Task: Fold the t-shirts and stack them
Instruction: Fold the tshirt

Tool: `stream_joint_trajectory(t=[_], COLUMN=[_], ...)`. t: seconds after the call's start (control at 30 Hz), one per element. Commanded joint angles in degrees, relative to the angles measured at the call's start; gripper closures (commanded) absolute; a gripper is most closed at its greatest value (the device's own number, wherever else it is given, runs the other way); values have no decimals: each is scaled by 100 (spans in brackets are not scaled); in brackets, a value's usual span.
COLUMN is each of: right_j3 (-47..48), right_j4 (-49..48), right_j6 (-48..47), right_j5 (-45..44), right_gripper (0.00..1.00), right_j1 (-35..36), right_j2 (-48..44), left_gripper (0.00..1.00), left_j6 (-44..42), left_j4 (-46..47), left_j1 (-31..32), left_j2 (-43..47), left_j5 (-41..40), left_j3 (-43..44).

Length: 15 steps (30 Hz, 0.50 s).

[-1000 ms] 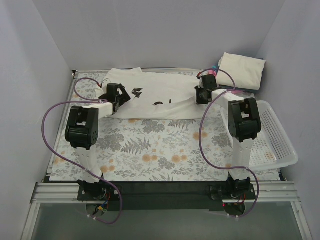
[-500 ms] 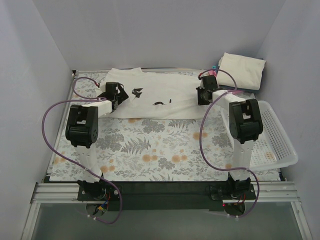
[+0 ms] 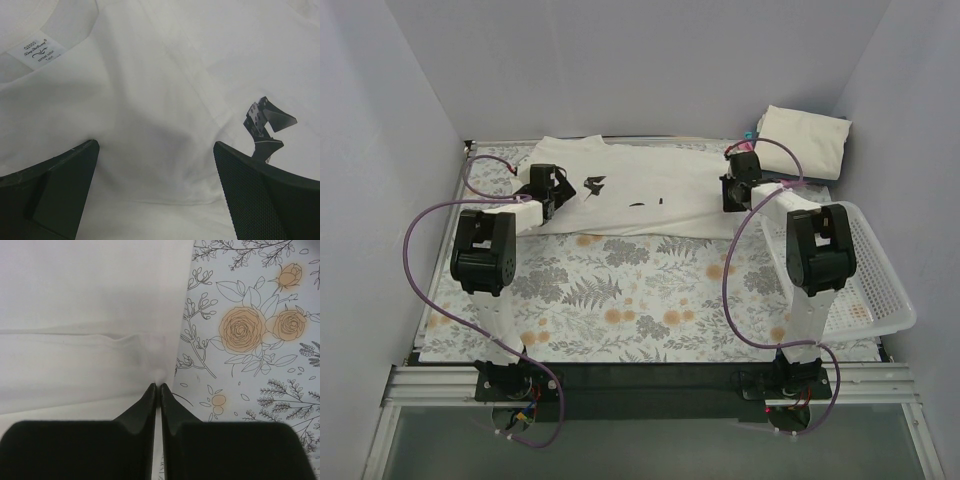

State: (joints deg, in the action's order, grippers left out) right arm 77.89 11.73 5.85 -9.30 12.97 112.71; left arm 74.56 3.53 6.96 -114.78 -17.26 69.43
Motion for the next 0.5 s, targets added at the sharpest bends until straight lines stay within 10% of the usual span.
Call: stream_joint_trajectory(t=[0.0, 0.13, 0.3, 0.47], right_j3=[-11, 104, 43, -282], right_j4=[14, 102, 128, 49], right_j6=[-31, -13, -5, -57], right_j5=[-265, -195, -55, 86], right_gripper=[99, 98, 62, 53], right_j1=[-102, -93, -84, 143], right_j2=[-249, -135, -398, -1030], left_gripper=[8, 8, 8, 8], left_j6=[5, -135, -399, -670], left_j4=[-186, 95, 411, 833], left_j1=[-107, -90, -20, -2], left_j2=[-36, 105, 746, 1616], left_j5=[-191, 38, -6, -488], left_j3=[1, -17, -140, -614])
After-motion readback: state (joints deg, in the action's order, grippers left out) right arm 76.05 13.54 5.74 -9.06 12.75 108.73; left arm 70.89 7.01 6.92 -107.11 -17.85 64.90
